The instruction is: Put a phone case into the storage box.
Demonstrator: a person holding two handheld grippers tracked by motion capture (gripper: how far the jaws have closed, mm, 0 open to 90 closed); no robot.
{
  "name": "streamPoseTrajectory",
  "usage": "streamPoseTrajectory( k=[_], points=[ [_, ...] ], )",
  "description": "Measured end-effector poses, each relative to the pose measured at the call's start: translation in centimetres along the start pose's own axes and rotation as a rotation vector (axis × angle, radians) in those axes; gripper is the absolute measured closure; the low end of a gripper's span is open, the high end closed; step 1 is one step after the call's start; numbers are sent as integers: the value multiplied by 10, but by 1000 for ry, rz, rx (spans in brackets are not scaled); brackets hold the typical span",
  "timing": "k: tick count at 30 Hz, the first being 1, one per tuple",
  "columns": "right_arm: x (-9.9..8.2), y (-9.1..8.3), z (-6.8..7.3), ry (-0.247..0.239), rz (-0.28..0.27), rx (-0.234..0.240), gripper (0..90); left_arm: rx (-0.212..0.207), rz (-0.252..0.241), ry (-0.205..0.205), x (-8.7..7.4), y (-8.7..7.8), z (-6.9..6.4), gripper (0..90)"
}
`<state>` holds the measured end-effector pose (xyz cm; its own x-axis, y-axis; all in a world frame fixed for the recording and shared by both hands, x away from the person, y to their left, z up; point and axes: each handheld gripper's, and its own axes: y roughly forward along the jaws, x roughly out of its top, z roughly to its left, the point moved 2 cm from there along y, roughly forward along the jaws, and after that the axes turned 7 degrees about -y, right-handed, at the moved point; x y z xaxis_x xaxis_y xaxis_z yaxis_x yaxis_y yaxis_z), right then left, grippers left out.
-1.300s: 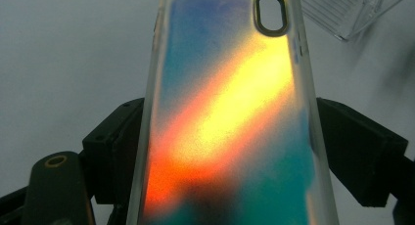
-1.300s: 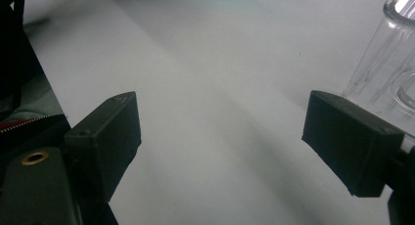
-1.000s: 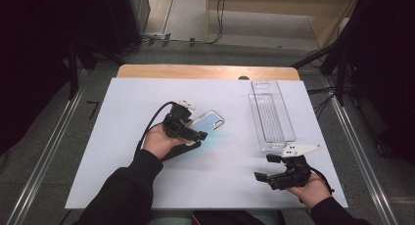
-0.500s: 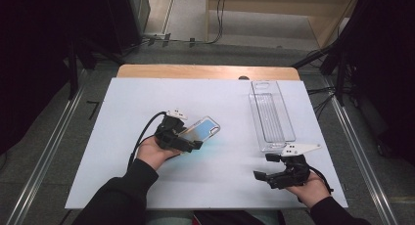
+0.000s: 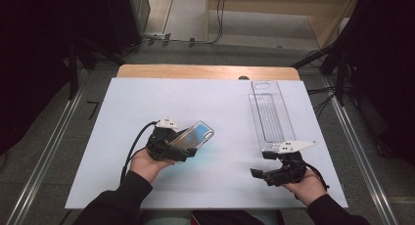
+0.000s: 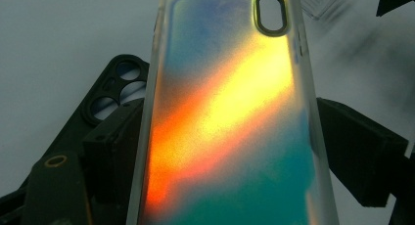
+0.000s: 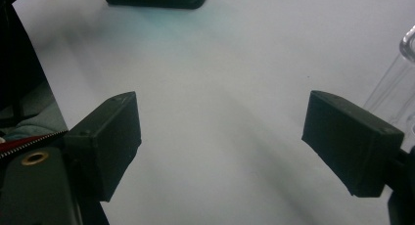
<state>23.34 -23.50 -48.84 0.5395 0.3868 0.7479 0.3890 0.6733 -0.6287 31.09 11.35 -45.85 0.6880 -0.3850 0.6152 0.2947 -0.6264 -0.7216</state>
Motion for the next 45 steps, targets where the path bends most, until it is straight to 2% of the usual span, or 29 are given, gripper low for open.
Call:
streamPoseTrajectory(
  k=[4,7,10,13,15,17,19,21,23,24,26,30,32,33,36,40,45],
  points=[
    [7,4,1,-7,7,3,126,15,-25,-14,-5,-2,-3,165],
    [17,8,4,-20,-16,3,126,19,-51,2,-9,-5,-8,165],
    [22,10,5,-11,-23,15,126,30,-62,0,-10,-6,-10,164],
    [29,17,7,10,-19,28,126,26,-83,-39,-15,-7,-11,165],
    [32,20,8,18,-16,33,126,24,-95,-45,-17,-7,-13,164],
    [33,22,8,19,-13,18,126,31,-100,-48,-18,-7,-13,165],
    [37,25,9,31,-13,12,126,38,-126,-62,-19,-8,-14,165],
    [43,27,10,52,-13,26,126,49,-152,-71,-23,-6,-17,165],
    [45,28,10,58,-18,29,126,56,-163,-71,-24,-5,-18,164],
    [49,30,12,72,-20,35,126,69,-193,-57,-26,-4,-20,164],
    [53,31,13,78,-26,38,126,70,-223,-49,-26,-3,-23,165],
    [60,34,16,97,-37,34,126,71,-249,-64,-26,0,-25,165],
    [63,35,17,110,-46,34,127,81,-256,-58,-27,1,-25,165],
    [66,35,17,117,-52,32,126,94,-275,-55,-28,3,-25,165],
    [71,37,17,131,-66,27,127,91,-297,-67,-29,6,-25,164],
    [78,41,20,133,-76,27,127,101,-326,-74,-31,11,-25,165],
    [85,46,22,144,-87,31,127,120,-366,-60,-33,14,-27,164]
  ],
)
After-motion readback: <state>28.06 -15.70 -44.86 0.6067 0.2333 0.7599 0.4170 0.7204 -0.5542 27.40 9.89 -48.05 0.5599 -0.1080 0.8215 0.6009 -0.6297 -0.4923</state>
